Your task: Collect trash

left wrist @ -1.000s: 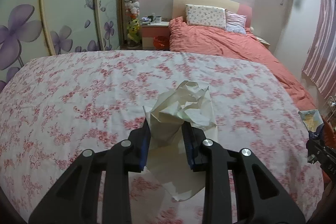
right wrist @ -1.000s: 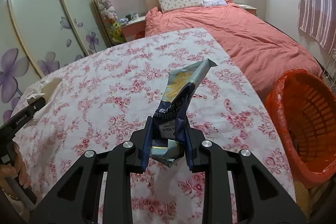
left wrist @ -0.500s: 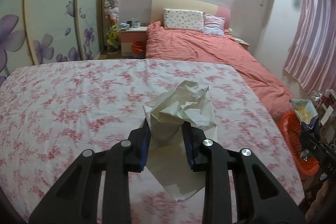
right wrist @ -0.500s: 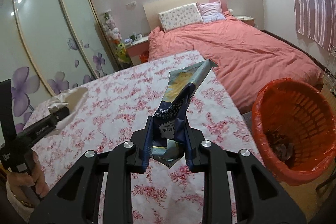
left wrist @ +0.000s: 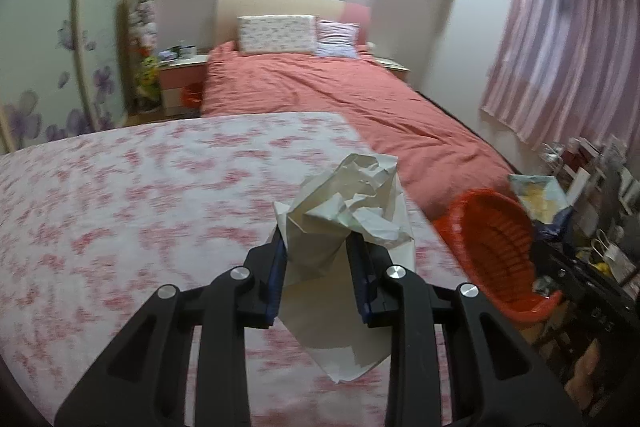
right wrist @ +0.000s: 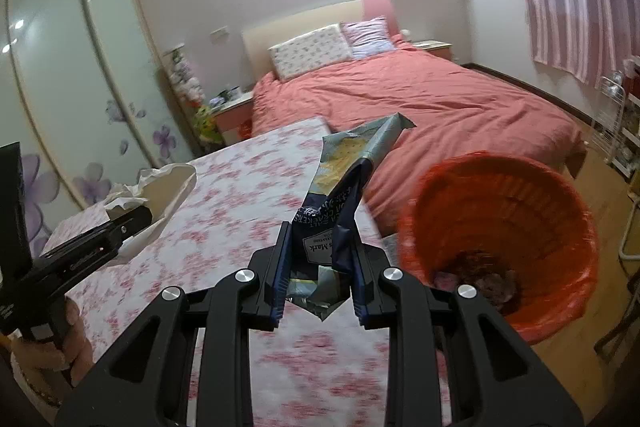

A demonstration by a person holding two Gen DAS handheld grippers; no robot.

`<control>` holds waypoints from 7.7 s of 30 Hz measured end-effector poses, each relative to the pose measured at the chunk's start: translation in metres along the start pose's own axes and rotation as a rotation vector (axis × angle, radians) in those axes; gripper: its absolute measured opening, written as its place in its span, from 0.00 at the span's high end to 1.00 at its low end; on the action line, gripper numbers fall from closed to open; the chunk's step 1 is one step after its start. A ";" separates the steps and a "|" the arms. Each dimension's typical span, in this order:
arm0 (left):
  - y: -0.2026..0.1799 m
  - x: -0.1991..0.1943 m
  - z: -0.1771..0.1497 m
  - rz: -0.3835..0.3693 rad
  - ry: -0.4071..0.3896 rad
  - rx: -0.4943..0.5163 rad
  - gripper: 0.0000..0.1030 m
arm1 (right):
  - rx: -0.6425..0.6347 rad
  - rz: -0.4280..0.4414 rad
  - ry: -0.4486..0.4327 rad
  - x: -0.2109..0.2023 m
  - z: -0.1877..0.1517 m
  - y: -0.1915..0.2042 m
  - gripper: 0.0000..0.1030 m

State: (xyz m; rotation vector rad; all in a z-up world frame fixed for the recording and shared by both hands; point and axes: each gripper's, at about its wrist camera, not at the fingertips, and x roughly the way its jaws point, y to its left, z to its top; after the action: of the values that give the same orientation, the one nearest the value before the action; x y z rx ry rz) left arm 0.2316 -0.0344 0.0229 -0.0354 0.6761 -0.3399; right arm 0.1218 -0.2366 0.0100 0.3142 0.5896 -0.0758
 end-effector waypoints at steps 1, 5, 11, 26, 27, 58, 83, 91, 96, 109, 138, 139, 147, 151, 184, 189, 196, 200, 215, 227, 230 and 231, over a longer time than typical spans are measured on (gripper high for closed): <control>-0.013 0.002 0.001 -0.023 0.001 0.013 0.72 | 0.011 -0.010 -0.006 -0.002 0.001 -0.007 0.74; -0.050 0.007 0.001 -0.088 0.007 0.053 0.72 | 0.051 -0.048 -0.023 -0.008 0.003 -0.031 0.74; -0.111 0.026 -0.002 -0.174 0.031 0.122 0.72 | 0.093 -0.111 -0.026 -0.003 0.005 -0.065 0.74; -0.207 0.104 -0.017 -0.269 0.165 0.224 0.61 | 0.166 -0.179 0.006 0.019 0.010 -0.134 0.57; -0.207 0.108 -0.017 -0.265 0.170 0.224 0.59 | 0.169 -0.178 0.010 0.020 0.009 -0.136 0.54; -0.058 -0.099 -0.090 0.071 -0.128 0.103 0.04 | 0.042 -0.307 -0.262 -0.114 -0.052 -0.028 0.02; -0.026 -0.169 -0.159 0.308 -0.166 -0.017 0.04 | 0.000 -0.525 -0.220 -0.127 -0.105 0.026 0.02; -0.021 -0.164 -0.165 0.299 -0.123 -0.034 0.04 | -0.007 -0.539 -0.199 -0.127 -0.112 0.028 0.02; -0.021 -0.164 -0.165 0.297 -0.111 -0.046 0.04 | -0.001 -0.547 -0.186 -0.127 -0.112 0.026 0.02; -0.022 -0.161 -0.166 0.280 -0.088 -0.055 0.04 | 0.012 -0.517 -0.143 -0.126 -0.111 0.024 0.02; -0.039 -0.176 -0.157 0.263 -0.141 -0.020 0.04 | 0.012 -0.513 -0.151 -0.127 -0.109 0.024 0.02; -0.039 -0.176 -0.157 0.264 -0.142 -0.019 0.04 | 0.013 -0.513 -0.152 -0.127 -0.109 0.025 0.02; -0.039 -0.177 -0.157 0.263 -0.141 -0.018 0.04 | 0.014 -0.512 -0.152 -0.128 -0.108 0.026 0.02; -0.039 -0.177 -0.157 0.265 -0.142 -0.019 0.04 | 0.013 -0.512 -0.152 -0.128 -0.107 0.027 0.02; -0.039 -0.176 -0.157 0.265 -0.140 -0.019 0.04 | 0.015 -0.512 -0.152 -0.129 -0.108 0.025 0.02; -0.039 -0.177 -0.158 0.263 -0.138 -0.020 0.04 | 0.015 -0.511 -0.151 -0.128 -0.106 0.027 0.02; -0.039 -0.177 -0.158 0.263 -0.139 -0.019 0.04 | 0.016 -0.511 -0.151 -0.128 -0.106 0.027 0.02; -0.039 -0.177 -0.158 0.264 -0.138 -0.020 0.04 | 0.016 -0.511 -0.151 -0.128 -0.106 0.027 0.02; -0.038 -0.178 -0.162 0.266 -0.132 -0.021 0.04 | 0.018 -0.510 -0.149 -0.128 -0.106 0.029 0.02; -0.037 -0.178 -0.162 0.267 -0.131 -0.021 0.04 | 0.018 -0.509 -0.149 -0.127 -0.106 0.030 0.02; -0.037 -0.177 -0.163 0.268 -0.131 -0.021 0.04 | 0.018 -0.509 -0.149 -0.128 -0.107 0.028 0.02; -0.037 -0.178 -0.163 0.267 -0.130 -0.021 0.04 | 0.017 -0.509 -0.148 -0.127 -0.106 0.030 0.02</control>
State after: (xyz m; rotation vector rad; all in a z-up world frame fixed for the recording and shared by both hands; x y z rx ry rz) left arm -0.0095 0.0002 0.0085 0.0125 0.5471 -0.0721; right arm -0.0360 -0.1773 0.0058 0.1671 0.5104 -0.5899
